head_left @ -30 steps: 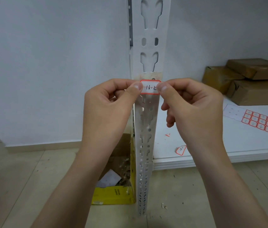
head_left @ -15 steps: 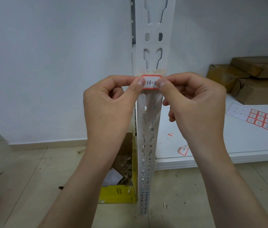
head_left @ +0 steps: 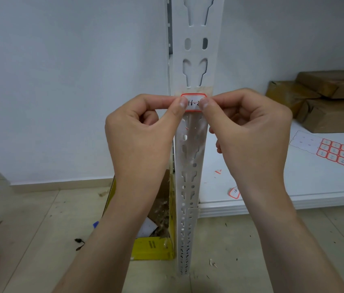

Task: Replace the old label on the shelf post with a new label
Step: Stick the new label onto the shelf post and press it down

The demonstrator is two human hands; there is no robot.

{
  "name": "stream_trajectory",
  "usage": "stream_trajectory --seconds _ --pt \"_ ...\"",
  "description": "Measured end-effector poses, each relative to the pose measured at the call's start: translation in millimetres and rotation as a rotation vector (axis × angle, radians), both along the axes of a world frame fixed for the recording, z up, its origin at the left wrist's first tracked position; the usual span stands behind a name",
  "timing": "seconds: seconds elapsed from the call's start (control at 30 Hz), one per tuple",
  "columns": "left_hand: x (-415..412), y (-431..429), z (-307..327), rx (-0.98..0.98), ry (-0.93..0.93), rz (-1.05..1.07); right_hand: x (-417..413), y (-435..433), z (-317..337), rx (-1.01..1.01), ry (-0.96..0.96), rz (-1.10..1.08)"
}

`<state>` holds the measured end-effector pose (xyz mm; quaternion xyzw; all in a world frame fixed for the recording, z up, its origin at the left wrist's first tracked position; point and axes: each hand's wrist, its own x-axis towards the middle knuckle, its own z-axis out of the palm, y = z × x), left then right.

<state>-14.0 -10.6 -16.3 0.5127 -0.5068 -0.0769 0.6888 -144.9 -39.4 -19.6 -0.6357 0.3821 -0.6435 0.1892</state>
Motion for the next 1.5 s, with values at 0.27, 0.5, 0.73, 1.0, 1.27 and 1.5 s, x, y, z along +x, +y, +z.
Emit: stream_trajectory --seconds 0.27,0.5,0.73,1.0,1.27,1.5 --pt "-0.5 0.0 -0.6 -0.002 -0.004 0.007 -0.4 -1.5 -2.2 -0.045 0.03 -0.026" --pt "-1.9 -1.3 -1.4 -0.018 0.02 0.013 2.2 -2.8 -4.1 -0.059 0.017 -0.039" --pt "-2.9 -1.5 -1.2 -0.03 0.006 0.031 2.9 -3.9 -3.8 -0.056 0.016 -0.052" --pt "-4.4 -1.6 -1.6 -0.037 -0.01 0.048 2.4 -3.7 -4.0 -0.072 0.042 -0.094" --pt "-4.6 -2.3 -2.7 -0.051 -0.013 0.065 -0.8 -3.5 -3.3 -0.138 0.117 -0.166" --pt "-4.6 -2.6 -2.7 -0.054 -0.027 0.071 -1.7 -3.6 -2.8 -0.141 0.125 -0.181"
